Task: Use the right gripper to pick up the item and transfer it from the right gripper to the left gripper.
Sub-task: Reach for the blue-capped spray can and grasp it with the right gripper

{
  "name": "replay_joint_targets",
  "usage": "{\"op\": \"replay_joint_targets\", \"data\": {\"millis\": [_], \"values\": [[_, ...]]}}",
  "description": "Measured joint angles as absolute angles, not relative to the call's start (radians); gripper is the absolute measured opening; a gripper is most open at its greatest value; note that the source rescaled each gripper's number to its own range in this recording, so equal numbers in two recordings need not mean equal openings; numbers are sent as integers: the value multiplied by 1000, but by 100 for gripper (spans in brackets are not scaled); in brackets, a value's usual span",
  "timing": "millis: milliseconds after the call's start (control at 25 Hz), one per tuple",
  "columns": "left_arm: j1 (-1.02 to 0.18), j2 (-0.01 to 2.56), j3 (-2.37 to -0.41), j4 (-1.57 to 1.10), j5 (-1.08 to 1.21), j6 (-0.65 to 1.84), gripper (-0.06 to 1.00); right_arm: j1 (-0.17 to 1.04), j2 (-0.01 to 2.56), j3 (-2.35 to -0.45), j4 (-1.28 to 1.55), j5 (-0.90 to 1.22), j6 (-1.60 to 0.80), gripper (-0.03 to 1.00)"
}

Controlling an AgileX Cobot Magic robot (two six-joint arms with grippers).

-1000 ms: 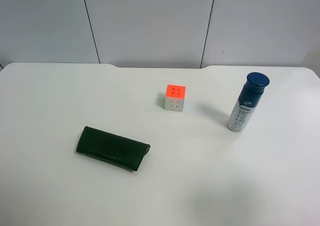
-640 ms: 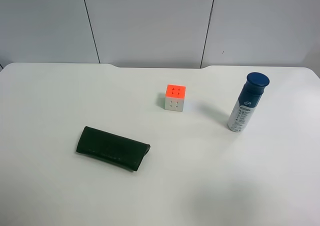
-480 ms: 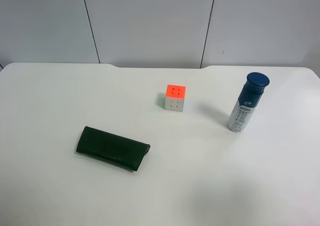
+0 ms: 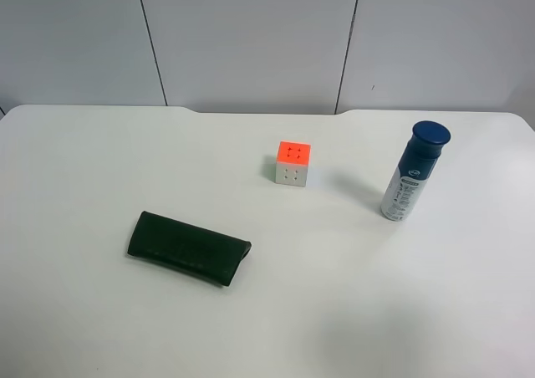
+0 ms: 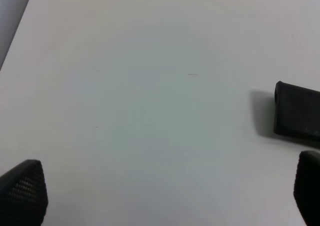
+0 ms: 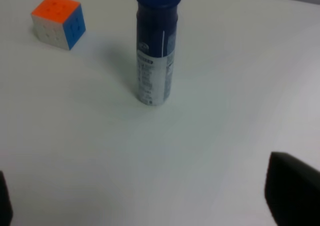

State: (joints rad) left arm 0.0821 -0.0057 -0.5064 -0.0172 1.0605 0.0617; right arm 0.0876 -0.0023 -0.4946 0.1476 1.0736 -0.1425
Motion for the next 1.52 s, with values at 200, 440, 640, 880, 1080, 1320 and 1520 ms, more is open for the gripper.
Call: {"op": "replay_joint_targets", "data": {"millis": [200, 440, 640, 880, 1080, 1320, 1520], "values": [[82, -6, -506, -17, 1060, 62, 100, 88, -2, -495, 148, 1074, -143, 100], [82, -6, -506, -17, 1060, 62, 100, 88, -2, -495, 148, 1074, -143, 100], [82, -6, -506, -17, 1060, 62, 100, 88, -2, -495, 148, 1074, -143, 100], [82, -6, -506, -17, 1060, 62, 100, 88, -2, -495, 159, 1074, -143, 100], [82, -6, -506, -17, 1060, 62, 100, 88, 44, -524, 171, 1102, -48, 100], [82, -6, -506, -17, 1061, 62, 100, 88, 357, -703, 131, 1108, 42, 100], [82, -6, -506, -17, 1061, 62, 100, 88, 654, -886, 119, 1144, 38, 100]]}}
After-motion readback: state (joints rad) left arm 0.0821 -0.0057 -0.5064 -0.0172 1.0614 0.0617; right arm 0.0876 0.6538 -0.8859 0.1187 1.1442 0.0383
